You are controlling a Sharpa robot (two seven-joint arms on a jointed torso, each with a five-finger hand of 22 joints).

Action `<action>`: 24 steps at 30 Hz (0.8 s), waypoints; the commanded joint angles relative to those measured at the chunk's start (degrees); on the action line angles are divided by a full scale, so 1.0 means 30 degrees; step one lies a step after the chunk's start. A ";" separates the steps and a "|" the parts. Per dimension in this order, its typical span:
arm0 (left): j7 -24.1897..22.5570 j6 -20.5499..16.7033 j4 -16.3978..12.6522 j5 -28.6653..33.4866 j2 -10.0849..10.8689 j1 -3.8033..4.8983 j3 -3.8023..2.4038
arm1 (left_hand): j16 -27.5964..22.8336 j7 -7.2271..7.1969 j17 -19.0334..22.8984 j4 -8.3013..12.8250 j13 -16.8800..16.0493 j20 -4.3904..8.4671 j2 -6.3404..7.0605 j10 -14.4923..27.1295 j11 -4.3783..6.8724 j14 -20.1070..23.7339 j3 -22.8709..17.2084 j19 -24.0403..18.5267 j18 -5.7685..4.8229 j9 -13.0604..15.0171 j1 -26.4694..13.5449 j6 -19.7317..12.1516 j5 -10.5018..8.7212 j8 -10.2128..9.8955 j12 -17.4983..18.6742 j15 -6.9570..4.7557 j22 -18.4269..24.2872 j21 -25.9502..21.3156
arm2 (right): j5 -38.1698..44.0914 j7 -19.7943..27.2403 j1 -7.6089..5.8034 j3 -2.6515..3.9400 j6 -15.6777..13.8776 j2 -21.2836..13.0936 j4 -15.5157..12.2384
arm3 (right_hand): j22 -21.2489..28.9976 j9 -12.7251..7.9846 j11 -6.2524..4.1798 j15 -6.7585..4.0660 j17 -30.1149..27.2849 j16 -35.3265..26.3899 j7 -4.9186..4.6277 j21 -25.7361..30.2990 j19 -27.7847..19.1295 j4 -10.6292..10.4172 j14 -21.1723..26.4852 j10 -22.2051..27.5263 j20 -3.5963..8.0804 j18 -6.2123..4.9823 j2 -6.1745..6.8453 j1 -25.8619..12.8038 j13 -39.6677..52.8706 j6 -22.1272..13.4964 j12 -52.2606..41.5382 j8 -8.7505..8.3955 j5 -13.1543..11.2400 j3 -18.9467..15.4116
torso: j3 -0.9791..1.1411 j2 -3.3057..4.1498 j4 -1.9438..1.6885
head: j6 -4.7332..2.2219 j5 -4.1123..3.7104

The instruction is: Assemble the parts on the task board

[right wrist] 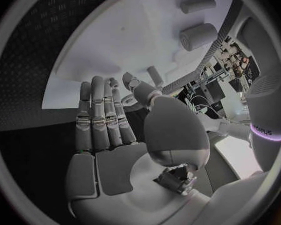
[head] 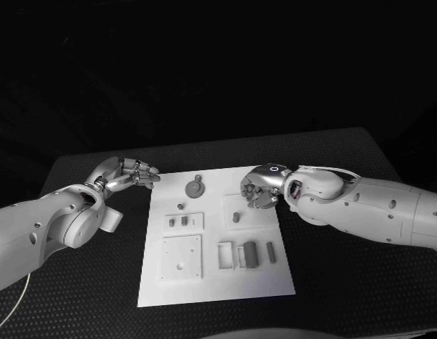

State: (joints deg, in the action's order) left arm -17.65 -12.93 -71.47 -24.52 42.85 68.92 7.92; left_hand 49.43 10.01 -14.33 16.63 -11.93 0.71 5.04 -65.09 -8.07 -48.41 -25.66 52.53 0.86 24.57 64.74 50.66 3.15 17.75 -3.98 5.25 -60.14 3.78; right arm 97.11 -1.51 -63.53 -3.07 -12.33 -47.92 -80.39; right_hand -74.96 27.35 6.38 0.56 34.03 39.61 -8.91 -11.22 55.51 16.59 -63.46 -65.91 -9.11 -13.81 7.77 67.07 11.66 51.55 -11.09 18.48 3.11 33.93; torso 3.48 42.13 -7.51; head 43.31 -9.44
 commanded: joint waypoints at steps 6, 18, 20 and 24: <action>-0.0061 0.0316 -0.0040 0.0145 -0.0041 0.0013 -0.0014 | -0.0098 0.0020 -0.0050 -0.0014 0.0028 -0.0129 -0.0046 0.0190 -0.0006 0.0031 0.0122 0.0007 0.0127 -0.0011 -0.0194 -0.0192 0.0037 0.0048 0.0009 0.0064 0.0052 -0.0019 | 0.1093 -0.0365 0.0165 -0.0030 -0.0276 0.0233 0.0126 | -0.0124 -0.0063 -0.0107 -0.0088 0.0218 0.0205 0.0069 -0.0165 0.0391 -0.0004 -0.0337 -0.0444 0.0086 -0.0396 -0.0310 -0.0043 0.0034 0.0399 -0.0011 0.0140 -0.0093 -0.0117 | -0.0014 0.0011 -0.0013 | 0.0010 -0.0003; 0.0122 0.0426 -0.0060 0.0145 0.0010 0.0013 -0.0012 | -0.0139 0.0036 -0.0082 -0.0016 0.0039 -0.0141 -0.0073 0.0225 -0.0018 0.0032 0.0154 0.0004 0.0140 -0.0025 -0.0231 -0.0233 0.0038 0.0033 0.0015 0.0074 0.0108 -0.0016 | 0.2221 -0.0905 0.0262 -0.0113 -0.0315 0.0418 0.0264 | -0.0309 -0.0098 -0.0343 -0.0299 0.0577 0.0531 0.0294 -0.0269 0.0882 0.0034 -0.0723 -0.1096 0.0283 -0.0396 -0.0696 0.0096 0.0094 0.0952 0.0007 0.0308 -0.0092 -0.0059 | -0.0008 0.0012 0.0001 | 0.0047 -0.0014; 0.0132 0.0437 -0.0058 0.0145 0.0010 0.0013 -0.0012 | -0.0144 0.0037 -0.0086 -0.0015 0.0041 -0.0142 -0.0078 0.0229 -0.0019 0.0032 0.0156 0.0003 0.0142 -0.0026 -0.0231 -0.0236 0.0039 0.0031 0.0016 0.0074 0.0114 -0.0016 | 0.2269 -0.0918 0.0273 -0.0118 -0.0304 0.0443 0.0278 | -0.0351 -0.0103 -0.0409 -0.0361 0.0680 0.0653 0.0354 -0.0327 0.1040 0.0033 -0.0846 -0.1274 0.0340 -0.0396 -0.0768 0.0097 0.0120 0.1107 -0.0005 0.0356 -0.0092 -0.0070 | -0.0003 0.0011 0.0001 | 0.0051 -0.0007; 0.0164 0.0422 -0.0057 0.0130 0.0021 0.0013 -0.0012 | -0.0151 0.0038 -0.0094 -0.0011 0.0043 -0.0143 -0.0089 0.0235 -0.0020 0.0031 0.0155 0.0003 0.0146 -0.0028 -0.0224 -0.0241 0.0040 0.0030 0.0016 0.0075 0.0126 -0.0015 | 0.2531 -0.1001 0.0279 -0.0129 -0.0225 0.0445 0.0264 | -0.0399 -0.0114 -0.0527 -0.0471 0.0868 0.0882 0.0467 -0.0430 0.1300 0.0043 -0.1039 -0.1578 0.0450 -0.0396 -0.0915 0.0139 0.0169 0.1396 -0.0021 0.0443 -0.0091 -0.0065 | 0.0002 -0.0001 -0.0005 | 0.0084 -0.0016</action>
State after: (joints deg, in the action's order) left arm -17.09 -12.50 -71.47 -24.49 42.93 68.92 7.92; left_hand 49.21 10.02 -14.56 16.48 -11.86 0.71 4.82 -64.68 -8.08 -48.41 -25.51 52.53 0.86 24.56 64.52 50.25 3.15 17.75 -3.98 5.24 -59.81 3.79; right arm 102.55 -3.75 -63.04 -3.20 -14.16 -46.60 -79.66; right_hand -74.94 27.09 4.79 -0.83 36.58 42.06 -7.48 -12.32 59.07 16.59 -66.24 -70.37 -7.60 -14.68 5.40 67.57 12.13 55.44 -11.30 19.64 3.11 33.93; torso 3.46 42.16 -7.51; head 43.51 -9.48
